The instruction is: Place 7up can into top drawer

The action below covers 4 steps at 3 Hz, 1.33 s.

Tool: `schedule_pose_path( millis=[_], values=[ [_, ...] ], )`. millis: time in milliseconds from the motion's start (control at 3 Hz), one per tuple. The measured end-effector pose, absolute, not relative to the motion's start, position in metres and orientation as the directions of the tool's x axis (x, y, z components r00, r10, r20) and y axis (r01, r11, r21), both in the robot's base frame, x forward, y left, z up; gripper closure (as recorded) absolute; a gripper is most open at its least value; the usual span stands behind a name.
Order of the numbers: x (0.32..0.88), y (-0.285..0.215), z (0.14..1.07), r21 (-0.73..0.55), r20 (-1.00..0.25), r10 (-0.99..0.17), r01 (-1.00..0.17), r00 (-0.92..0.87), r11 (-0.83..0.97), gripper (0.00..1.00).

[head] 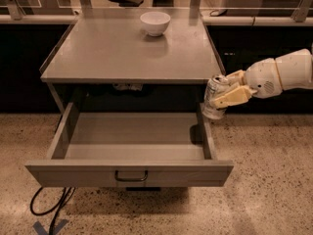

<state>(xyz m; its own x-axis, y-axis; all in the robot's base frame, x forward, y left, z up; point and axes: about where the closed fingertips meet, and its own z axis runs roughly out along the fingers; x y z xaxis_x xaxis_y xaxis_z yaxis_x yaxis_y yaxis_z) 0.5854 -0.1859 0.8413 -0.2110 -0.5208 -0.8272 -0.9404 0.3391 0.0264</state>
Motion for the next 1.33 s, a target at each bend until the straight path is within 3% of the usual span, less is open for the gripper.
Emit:
schedule_pose_path(
  millis=[333, 1000, 1333],
  values=[
    [0.583, -0.177, 0.819, 0.092, -0.83, -0.498, -0.943, -0.25, 0.319, 1.0],
    [0.561, -0.061, 0.722, 0.331, -0.843, -0.399, -0.933, -0.36, 0.141, 1.0],
    [0.561, -0.06, 0.722, 0.328, -0.843, -0.402, -0.934, -0.358, 0.143, 1.0]
  ],
)
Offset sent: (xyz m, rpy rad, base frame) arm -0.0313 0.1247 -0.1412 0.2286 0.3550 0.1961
